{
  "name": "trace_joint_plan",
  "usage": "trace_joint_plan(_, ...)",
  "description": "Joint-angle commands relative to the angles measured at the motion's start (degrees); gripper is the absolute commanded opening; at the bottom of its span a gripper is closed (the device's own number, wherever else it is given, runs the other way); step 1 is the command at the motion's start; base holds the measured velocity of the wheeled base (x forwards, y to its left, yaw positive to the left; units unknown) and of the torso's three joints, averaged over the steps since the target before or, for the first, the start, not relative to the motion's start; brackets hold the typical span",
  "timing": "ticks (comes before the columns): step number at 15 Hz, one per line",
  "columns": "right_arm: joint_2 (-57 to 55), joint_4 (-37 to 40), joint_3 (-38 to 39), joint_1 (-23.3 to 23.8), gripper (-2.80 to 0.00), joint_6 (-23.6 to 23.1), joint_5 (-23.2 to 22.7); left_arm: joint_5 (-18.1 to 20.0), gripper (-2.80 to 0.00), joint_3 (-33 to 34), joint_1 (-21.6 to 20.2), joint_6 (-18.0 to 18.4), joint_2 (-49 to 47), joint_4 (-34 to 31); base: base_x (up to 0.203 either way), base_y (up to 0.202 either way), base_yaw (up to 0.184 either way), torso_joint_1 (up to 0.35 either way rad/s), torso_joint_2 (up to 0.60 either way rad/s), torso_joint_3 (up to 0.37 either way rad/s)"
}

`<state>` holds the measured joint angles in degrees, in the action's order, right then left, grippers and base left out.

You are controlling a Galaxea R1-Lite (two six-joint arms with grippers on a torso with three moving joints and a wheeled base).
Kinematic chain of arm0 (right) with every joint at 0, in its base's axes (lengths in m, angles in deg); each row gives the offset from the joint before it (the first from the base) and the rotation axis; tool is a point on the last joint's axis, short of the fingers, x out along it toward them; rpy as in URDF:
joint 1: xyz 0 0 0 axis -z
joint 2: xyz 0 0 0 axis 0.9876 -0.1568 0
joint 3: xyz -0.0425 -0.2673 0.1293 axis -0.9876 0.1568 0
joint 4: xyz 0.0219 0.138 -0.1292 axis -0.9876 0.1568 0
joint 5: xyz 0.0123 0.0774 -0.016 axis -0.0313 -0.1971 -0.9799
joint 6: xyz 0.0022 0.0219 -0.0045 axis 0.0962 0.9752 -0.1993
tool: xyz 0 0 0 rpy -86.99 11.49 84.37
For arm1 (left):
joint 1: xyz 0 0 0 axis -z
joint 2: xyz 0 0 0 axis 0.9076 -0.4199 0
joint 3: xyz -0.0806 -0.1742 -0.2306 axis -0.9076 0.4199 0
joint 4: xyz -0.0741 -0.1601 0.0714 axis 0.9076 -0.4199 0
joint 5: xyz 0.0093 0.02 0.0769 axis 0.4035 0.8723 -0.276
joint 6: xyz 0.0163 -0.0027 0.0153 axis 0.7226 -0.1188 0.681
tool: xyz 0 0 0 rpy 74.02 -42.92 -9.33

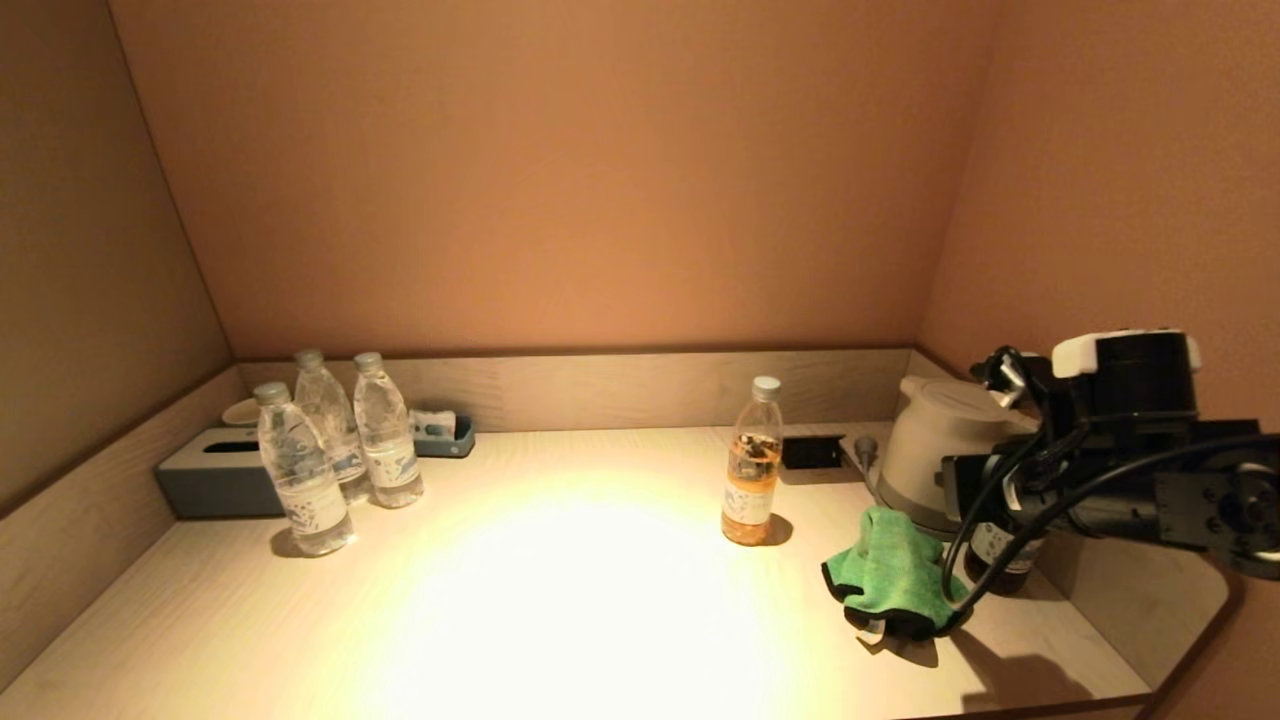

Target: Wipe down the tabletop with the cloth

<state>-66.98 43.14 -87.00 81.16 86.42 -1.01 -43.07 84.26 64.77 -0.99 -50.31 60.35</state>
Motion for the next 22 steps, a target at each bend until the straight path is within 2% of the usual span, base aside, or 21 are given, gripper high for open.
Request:
trace_joint_plan(1, 5.1, -0.1, 0.9, 0.0, -2.8, 0.1, -0.1, 0.0, -2.8, 0.0, 0.0, 0.0, 0.0, 0.0, 0.0, 0.0, 0.0, 0.0, 0.0, 0.0)
trace_joint_plan(8, 25.1, 0.4, 0.2, 0.3, -2.8, 0.0, 1.6, 0.0, -2.8, 0.0, 0.0, 0.0, 0.0, 0.0, 0.0, 0.0, 0.0, 0.0, 0.0, 0.0)
trace_joint_plan(10, 28.3, 0.0, -0.3, 1.0, -2.8, 0.0, 8.5, 0.0, -2.8, 0.0, 0.0, 0.0, 0.0, 0.0, 0.0, 0.0, 0.0, 0.0, 0.0, 0.0)
trace_joint_plan(12, 30.7, 0.3, -0.5, 1.0, -2.8, 0.0, 10.5, 0.0, -2.8, 0.0, 0.0, 0.0, 0.0, 0.0, 0.0, 0.0, 0.0, 0.0, 0.0, 0.0)
trace_joint_plan(14, 37.8, 1.2, -0.5, 1.0, -2.8, 0.0, 12.2, 0.0, -2.8, 0.0, 0.0, 0.0, 0.0, 0.0, 0.0, 0.0, 0.0, 0.0, 0.0, 0.0)
trace_joint_plan(22, 62.8, 17.7, -2.4, 1.0, -2.8, -1.0, 14.1, 0.0, -2.8, 0.0, 0.0, 0.0, 0.0, 0.0, 0.0, 0.0, 0.0, 0.0, 0.0, 0.0)
